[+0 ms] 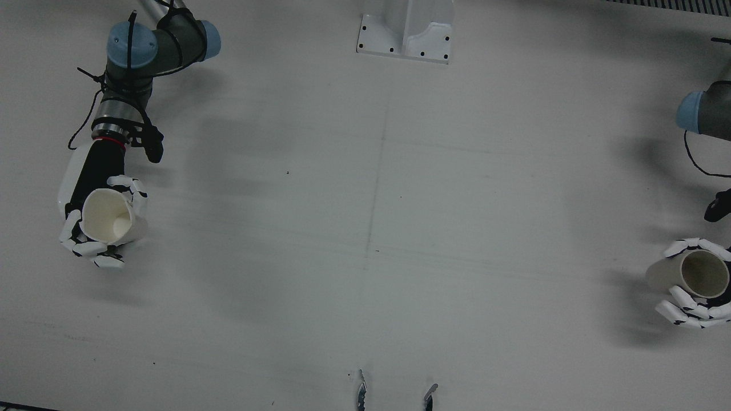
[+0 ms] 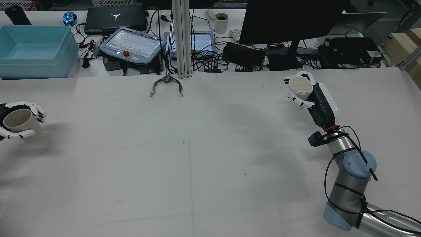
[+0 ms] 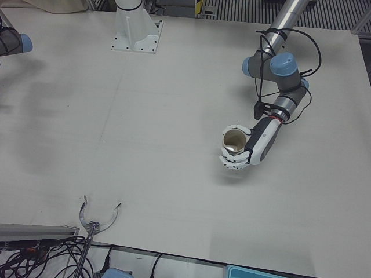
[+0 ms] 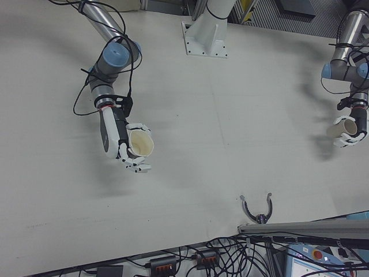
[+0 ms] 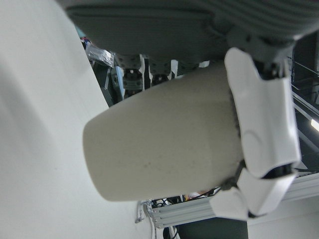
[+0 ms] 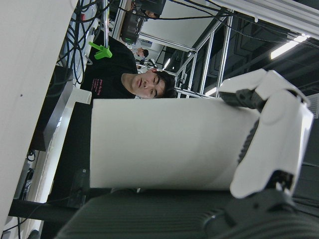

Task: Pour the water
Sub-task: 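Bring the beige cup in the left hand under the raised white cup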

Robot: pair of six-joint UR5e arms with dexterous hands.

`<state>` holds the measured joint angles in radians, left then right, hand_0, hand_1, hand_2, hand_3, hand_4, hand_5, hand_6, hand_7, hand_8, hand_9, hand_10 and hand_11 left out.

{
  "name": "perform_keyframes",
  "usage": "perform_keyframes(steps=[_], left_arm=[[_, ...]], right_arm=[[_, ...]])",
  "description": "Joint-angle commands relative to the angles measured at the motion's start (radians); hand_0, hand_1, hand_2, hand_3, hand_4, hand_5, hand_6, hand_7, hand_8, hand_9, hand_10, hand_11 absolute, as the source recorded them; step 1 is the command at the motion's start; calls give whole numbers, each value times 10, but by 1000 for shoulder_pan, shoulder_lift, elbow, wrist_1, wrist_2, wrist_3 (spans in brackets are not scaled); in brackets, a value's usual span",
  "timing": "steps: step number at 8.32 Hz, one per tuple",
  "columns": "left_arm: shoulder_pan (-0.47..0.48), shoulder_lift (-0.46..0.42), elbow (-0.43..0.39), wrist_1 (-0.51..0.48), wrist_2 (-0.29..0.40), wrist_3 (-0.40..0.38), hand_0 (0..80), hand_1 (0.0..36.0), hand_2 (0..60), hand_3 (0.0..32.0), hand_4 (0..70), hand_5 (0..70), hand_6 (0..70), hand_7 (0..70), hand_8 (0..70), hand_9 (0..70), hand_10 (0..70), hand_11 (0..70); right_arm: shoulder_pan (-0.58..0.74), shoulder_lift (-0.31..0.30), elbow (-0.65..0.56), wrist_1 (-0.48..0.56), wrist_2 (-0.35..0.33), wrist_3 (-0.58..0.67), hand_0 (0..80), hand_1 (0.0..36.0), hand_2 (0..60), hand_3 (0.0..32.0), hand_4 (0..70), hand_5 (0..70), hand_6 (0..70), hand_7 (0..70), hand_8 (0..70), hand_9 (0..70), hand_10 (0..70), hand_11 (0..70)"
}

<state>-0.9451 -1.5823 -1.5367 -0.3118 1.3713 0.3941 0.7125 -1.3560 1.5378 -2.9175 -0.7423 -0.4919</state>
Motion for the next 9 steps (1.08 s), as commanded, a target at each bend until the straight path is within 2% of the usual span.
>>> perform_keyframes(steps=[1, 3, 5, 6, 7, 8, 9], left_arm=[[58, -217, -42, 163, 60, 9, 565, 281, 575, 0, 507, 700, 373, 396, 315, 410, 261, 393], [150, -321, -42, 235, 57, 14, 569, 283, 572, 0, 510, 700, 375, 400, 318, 411, 260, 393], [216, -427, -42, 284, 54, 46, 572, 284, 569, 0, 513, 700, 377, 402, 315, 412, 262, 397], [262, -476, -40, 310, 48, 51, 577, 286, 565, 0, 514, 700, 378, 403, 314, 413, 263, 398], [297, -546, -36, 357, 28, 66, 572, 272, 550, 0, 527, 700, 385, 406, 328, 414, 260, 393], [328, -583, -31, 368, 26, 80, 573, 275, 550, 0, 525, 700, 388, 408, 329, 415, 261, 394], [344, -582, -28, 369, 22, 80, 569, 278, 566, 0, 515, 700, 385, 403, 326, 413, 261, 394]], right_arm=[[59, 1, 36, -2, -11, -2, 472, 332, 600, 0, 0, 648, 313, 320, 242, 277, 314, 471], [64, 3, 45, -2, -11, -2, 472, 331, 600, 0, 0, 669, 323, 349, 244, 283, 313, 468], [73, 21, 50, -3, -11, -4, 474, 328, 600, 0, 0, 668, 316, 349, 233, 273, 302, 455], [73, 43, 50, -5, -12, -10, 473, 327, 600, 0, 0, 677, 320, 358, 234, 277, 303, 457], [71, 87, 51, -15, -15, -45, 473, 326, 600, 0, 1, 692, 329, 380, 238, 282, 308, 462], [68, 127, 61, -18, -17, -88, 474, 327, 600, 0, 0, 697, 332, 386, 241, 283, 312, 468], [59, 135, 118, -32, -63, -162, 477, 331, 600, 0, 0, 698, 329, 384, 233, 271, 310, 466]])
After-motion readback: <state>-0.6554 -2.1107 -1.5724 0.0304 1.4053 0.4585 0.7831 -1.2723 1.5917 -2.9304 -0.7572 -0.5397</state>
